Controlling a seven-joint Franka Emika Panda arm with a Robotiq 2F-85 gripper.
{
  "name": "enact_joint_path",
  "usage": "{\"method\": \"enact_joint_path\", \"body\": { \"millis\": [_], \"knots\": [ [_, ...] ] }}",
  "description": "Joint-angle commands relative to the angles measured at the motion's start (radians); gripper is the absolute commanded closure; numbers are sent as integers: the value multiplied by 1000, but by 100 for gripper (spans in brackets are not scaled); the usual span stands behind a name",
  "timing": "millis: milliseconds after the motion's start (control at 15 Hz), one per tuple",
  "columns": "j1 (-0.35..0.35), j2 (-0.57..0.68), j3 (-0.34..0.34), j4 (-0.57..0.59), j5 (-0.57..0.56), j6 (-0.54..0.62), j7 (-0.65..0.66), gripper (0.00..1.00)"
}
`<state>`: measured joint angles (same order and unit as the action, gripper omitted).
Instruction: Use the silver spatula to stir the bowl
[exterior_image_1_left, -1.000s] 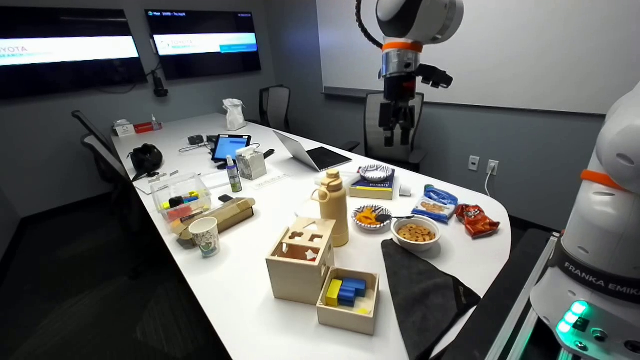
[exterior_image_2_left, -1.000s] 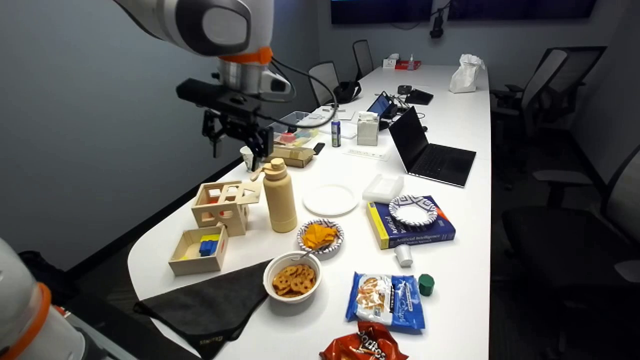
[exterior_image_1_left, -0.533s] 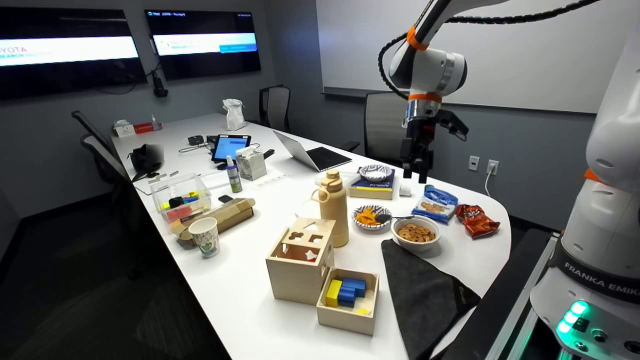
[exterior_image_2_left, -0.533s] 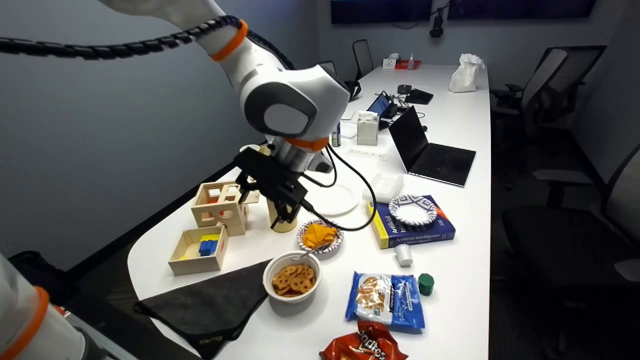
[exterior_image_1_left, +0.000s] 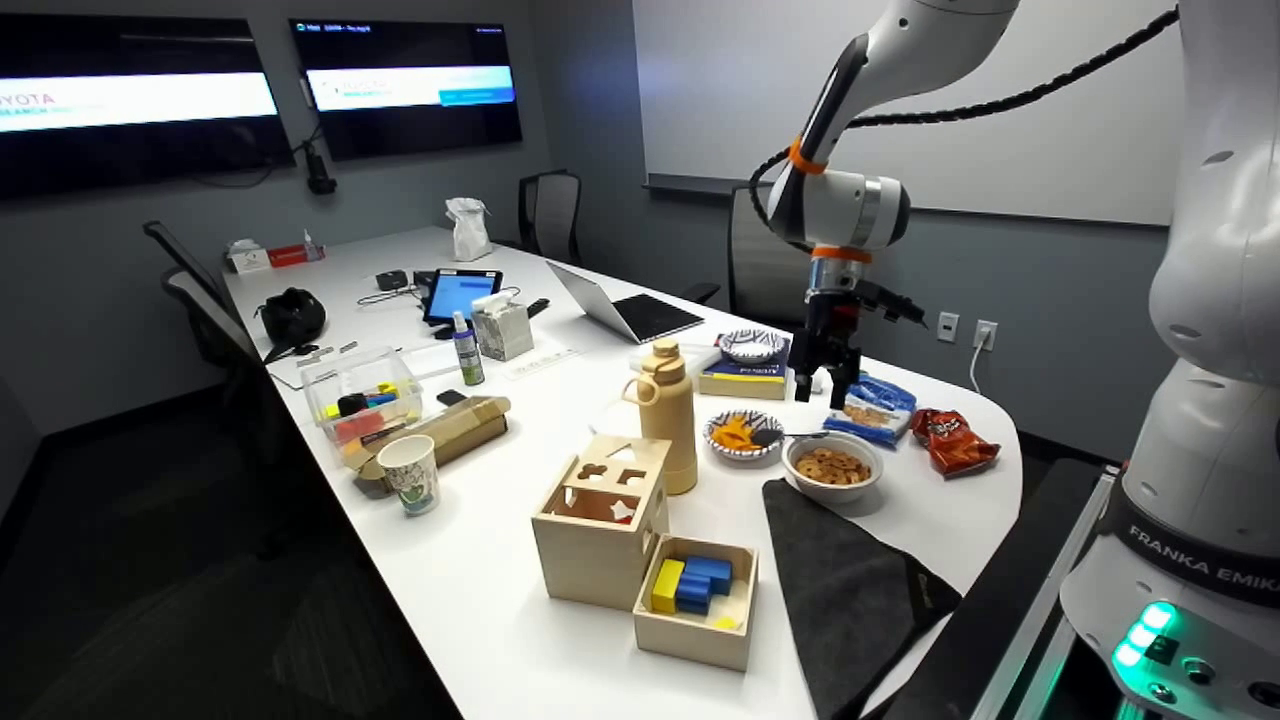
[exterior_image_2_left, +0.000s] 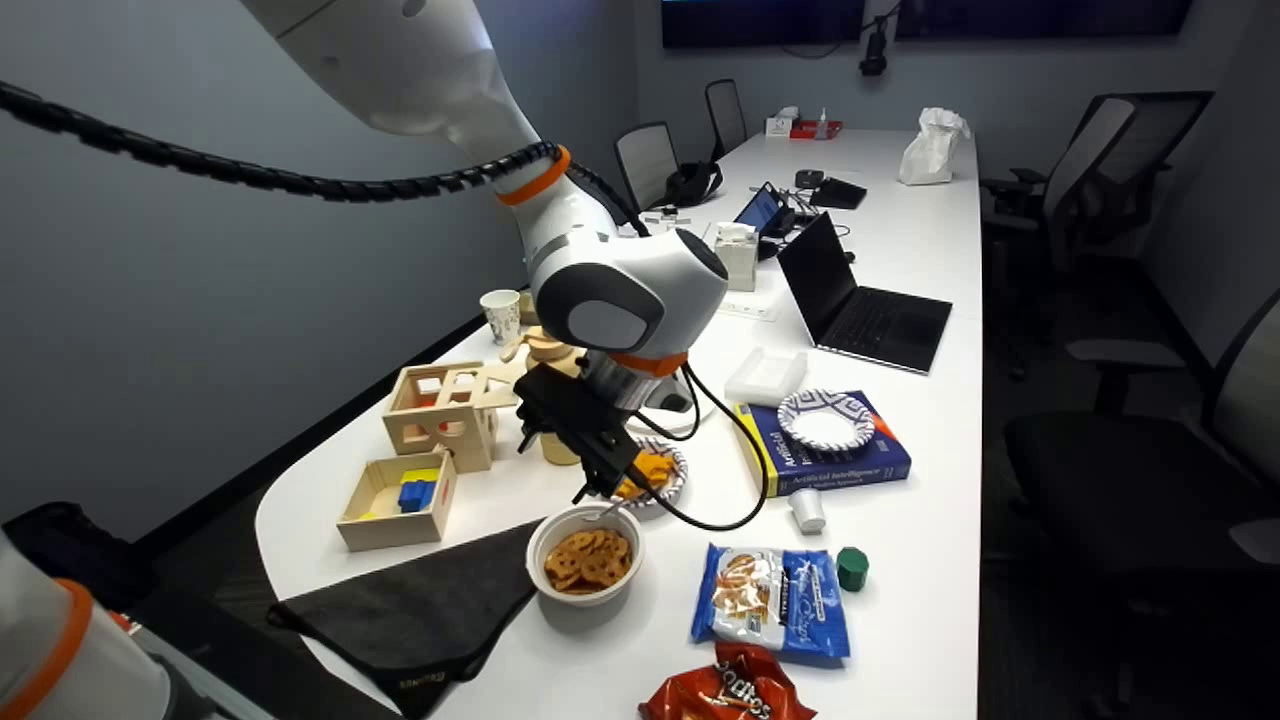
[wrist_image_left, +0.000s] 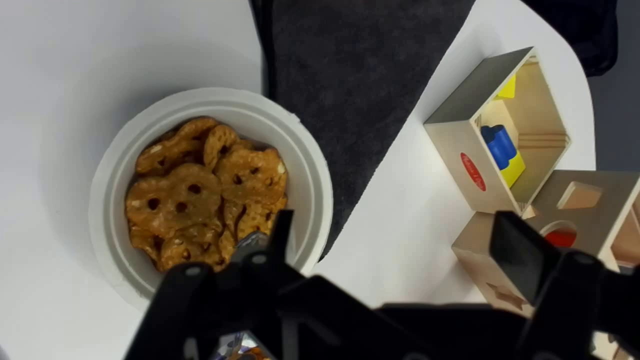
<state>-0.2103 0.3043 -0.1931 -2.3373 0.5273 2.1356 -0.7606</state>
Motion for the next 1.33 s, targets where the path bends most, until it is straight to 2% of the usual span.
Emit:
{"method": "enact_joint_path", "body": {
  "millis": [0, 867, 1267],
  "knots": [
    [-63, 97, 50, 74, 39, 16, 1, 0],
    [-246, 313, 130, 223, 135, -44, -27, 0],
    [-274, 365, 128, 274, 183, -138, -26, 0]
  ]
}}
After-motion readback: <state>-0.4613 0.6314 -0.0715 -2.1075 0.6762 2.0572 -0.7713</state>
